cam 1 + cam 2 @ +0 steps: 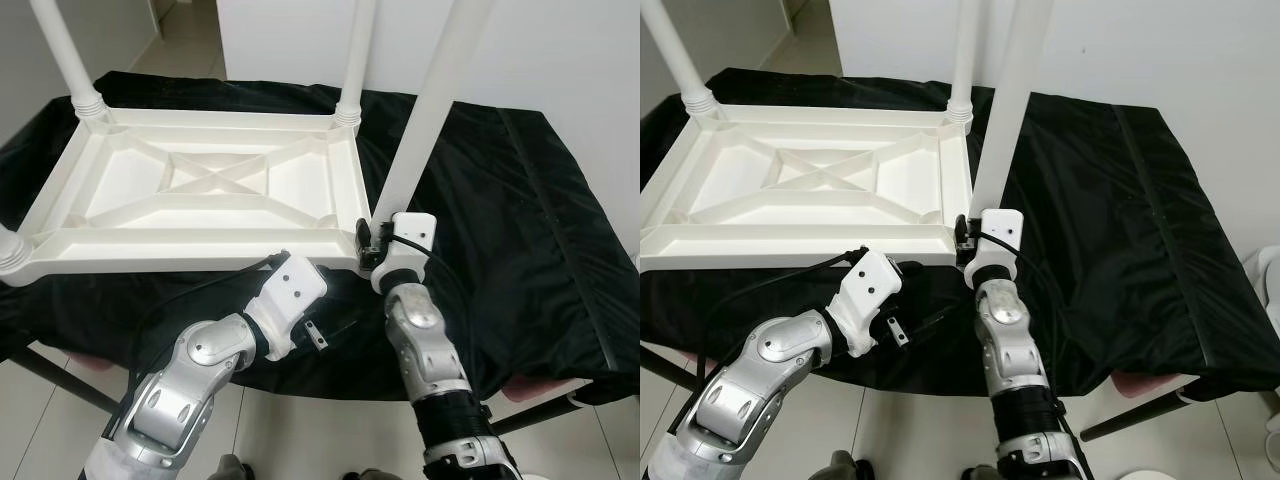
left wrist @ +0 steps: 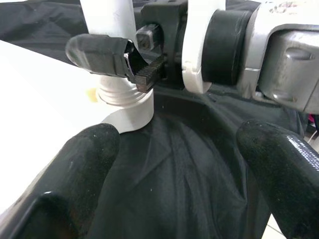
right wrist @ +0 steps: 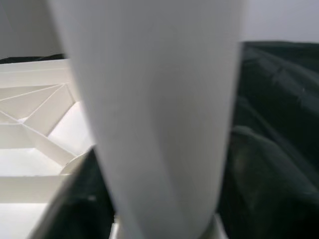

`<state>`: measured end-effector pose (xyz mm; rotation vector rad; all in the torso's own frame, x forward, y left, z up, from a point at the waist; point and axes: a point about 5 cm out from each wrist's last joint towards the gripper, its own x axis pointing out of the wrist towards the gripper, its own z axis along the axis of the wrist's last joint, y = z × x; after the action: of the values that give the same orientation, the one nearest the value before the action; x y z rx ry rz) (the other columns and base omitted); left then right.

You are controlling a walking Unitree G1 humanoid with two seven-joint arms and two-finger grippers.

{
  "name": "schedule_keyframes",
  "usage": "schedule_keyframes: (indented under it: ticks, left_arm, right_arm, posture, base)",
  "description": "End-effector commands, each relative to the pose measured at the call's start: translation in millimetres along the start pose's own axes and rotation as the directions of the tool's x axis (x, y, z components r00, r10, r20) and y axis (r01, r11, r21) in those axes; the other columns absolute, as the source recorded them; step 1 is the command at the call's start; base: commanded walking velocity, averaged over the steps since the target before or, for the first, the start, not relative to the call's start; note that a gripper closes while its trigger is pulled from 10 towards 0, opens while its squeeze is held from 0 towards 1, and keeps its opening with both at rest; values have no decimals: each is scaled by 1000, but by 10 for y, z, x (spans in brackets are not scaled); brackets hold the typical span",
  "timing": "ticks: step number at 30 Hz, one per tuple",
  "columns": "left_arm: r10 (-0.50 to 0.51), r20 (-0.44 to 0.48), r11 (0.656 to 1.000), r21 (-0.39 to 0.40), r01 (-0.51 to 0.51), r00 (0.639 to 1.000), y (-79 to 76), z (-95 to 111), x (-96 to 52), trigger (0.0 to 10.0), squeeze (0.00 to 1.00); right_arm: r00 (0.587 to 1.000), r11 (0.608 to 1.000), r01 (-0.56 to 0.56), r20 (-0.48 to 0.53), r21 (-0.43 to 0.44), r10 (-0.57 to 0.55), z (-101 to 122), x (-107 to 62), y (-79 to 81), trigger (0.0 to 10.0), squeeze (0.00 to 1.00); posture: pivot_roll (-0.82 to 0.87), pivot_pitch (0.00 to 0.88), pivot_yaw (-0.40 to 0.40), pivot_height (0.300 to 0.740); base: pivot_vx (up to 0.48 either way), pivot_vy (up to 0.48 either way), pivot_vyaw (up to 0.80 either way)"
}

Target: Building children table

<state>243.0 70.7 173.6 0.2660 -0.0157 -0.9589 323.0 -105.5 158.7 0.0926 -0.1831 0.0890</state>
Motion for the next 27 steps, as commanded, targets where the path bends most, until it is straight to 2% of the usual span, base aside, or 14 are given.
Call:
schedule_keyframes:
  ticks: [1, 6, 7, 8, 10, 11, 13, 14, 15, 16, 17, 19, 21, 27]
  left_arm:
    - [35, -13, 999, 2, -35, 999, 4, -7, -11, 10000, 0]
    - [32, -17, 999, -1, -32, 999, -7, -12, -26, 10000, 0]
    - [30, -19, 1000, -4, -30, 999, -6, -17, -39, 10000, 0]
    - [30, -19, 1000, -4, -30, 999, -6, -17, -39, 10000, 0]
    - [24, -26, 1000, -9, -24, 999, -4, -27, -59, 10000, 0]
    - [24, -26, 1000, -9, -24, 999, -4, -27, -59, 10000, 0]
    - [-8, -26, 1000, -29, 8, 1000, -9, -23, -84, 10000, 0]
    - [-16, -25, 999, -34, 15, 1000, -5, -17, -92, 10000, 0]
    - [-16, -25, 999, -34, 15, 1000, -5, -17, -92, 10000, 0]
    - [-26, -29, 999, -39, 25, 999, 0, -16, -97, 10000, 0]
    - [-26, -29, 999, -39, 25, 999, 0, -16, -97, 10000, 0]
    - [-43, -36, 999, -35, 41, 998, -20, -23, -96, 10000, 0]
    - [-43, -36, 999, -35, 41, 998, -20, -23, -96, 10000, 0]
    - [-86, -39, 995, -53, 83, 996, -133, -16, -76, 10000, 0]
  right_arm:
    - [1000, 1000, 1, 12, -5, -1, 5, -38, -78, 10000, 1000]
    - [999, 999, -34, -5, -30, 34, -10, -51, -181, 10000, 1000]
    - [993, 992, -119, -13, -39, 118, -17, -67, -202, 10000, 0]
    - [993, 992, -119, -13, -39, 118, -17, -67, -202, 10000, 0]
    - [971, 967, -238, -19, -85, 238, -24, -103, -246, 10000, 0]
    - [971, 967, -238, -19, -85, 238, -24, -103, -246, 10000, 0]
    - [926, 918, -378, -54, -118, 374, -61, -128, -315, 10000, 0]
    - [906, 896, -423, -67, -134, 417, -70, -125, -347, 10000, 0]
    - [906, 896, -423, -67, -134, 417, -70, -125, -347, 10000, 0]
    - [876, 862, -483, -82, -157, 476, -66, -94, -389, 10000, 0]
    - [876, 862, -483, -82, -157, 476, -66, -94, -389, 10000, 0]
    - [852, 833, -522, -85, -181, 516, -46, -41, -415, 10000, 0]
    - [852, 833, -522, -85, -181, 516, -46, -41, -415, 10000, 0]
    - [806, 777, -592, -131, -214, 578, -20, 152, -440, 10000, 0]
  posture:
    - [-105, 130, 2, 740]
    - [-104, 129, 1, 740]
    - [-102, 132, 2, 740]
    - [-102, 132, 2, 740]
    - [-102, 132, 2, 740]
    - [-102, 132, 2, 740]
    - [-99, 138, 6, 740]
    - [-99, 138, 6, 740]
    - [-99, 138, 6, 740]
    - [-101, 137, 11, 740]
    - [-101, 137, 11, 740]
    - [-102, 138, 13, 740]
    - [-102, 138, 13, 740]
    - [-97, 143, 18, 740]
  base:
    - [0, 0, 0]
    - [0, 0, 0]
    - [0, 0, 0]
    - [0, 0, 0]
    - [0, 0, 0]
    - [0, 0, 0]
    - [0, 0, 0]
    - [0, 0, 0]
    - [0, 0, 0]
    - [0, 0, 0]
    - [0, 0, 0]
    - [0, 0, 0]
    - [0, 0, 0]
    - [0, 0, 0]
